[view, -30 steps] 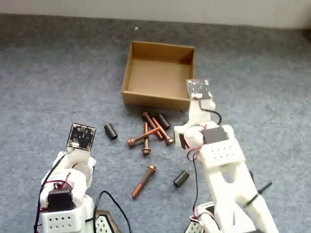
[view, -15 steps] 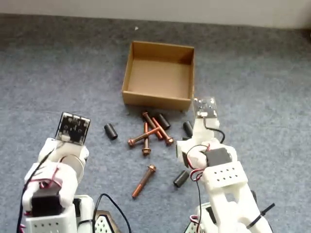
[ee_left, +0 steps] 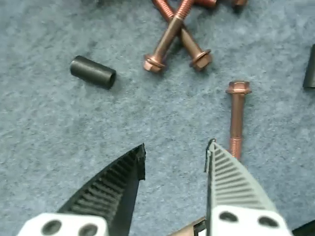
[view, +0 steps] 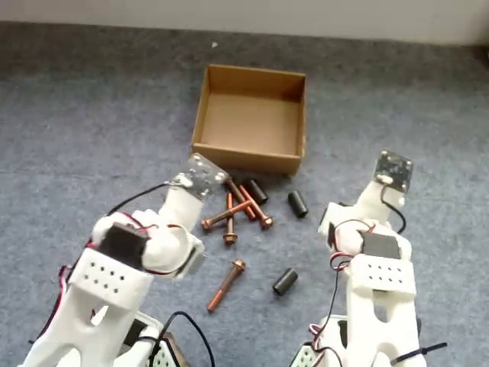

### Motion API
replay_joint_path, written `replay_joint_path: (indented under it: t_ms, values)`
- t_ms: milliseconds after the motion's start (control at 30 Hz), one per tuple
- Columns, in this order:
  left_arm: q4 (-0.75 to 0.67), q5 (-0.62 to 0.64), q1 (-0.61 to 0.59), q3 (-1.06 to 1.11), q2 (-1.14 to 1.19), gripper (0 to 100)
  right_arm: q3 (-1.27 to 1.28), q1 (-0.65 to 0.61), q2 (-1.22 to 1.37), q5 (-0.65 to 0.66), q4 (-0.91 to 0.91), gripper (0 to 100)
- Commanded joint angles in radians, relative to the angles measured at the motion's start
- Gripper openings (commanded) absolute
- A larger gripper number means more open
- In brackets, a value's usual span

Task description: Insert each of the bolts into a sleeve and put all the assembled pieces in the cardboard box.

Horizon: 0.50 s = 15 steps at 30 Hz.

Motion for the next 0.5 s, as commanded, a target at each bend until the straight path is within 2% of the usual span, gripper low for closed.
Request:
replay_joint_path:
  t_ms: [0,200,333,467]
  values:
    - [-0.058,0.084,0.143,-0.044,0.125,23,-0.016,0.050,-0.027,-0.011,-0.018,0.5]
    - [-0.203,0.178,0.245,-0.044,0.344,23,-0.015,0.051,-0.027,-0.011,-0.018,0.5]
    - [-0.327,0.235,0.257,-0.044,0.483,23,-0.012,0.051,-0.027,-0.011,-0.018,0.5]
    - [-0.402,0.241,0.259,-0.045,0.598,23,-0.010,0.050,-0.027,-0.011,-0.018,0.5]
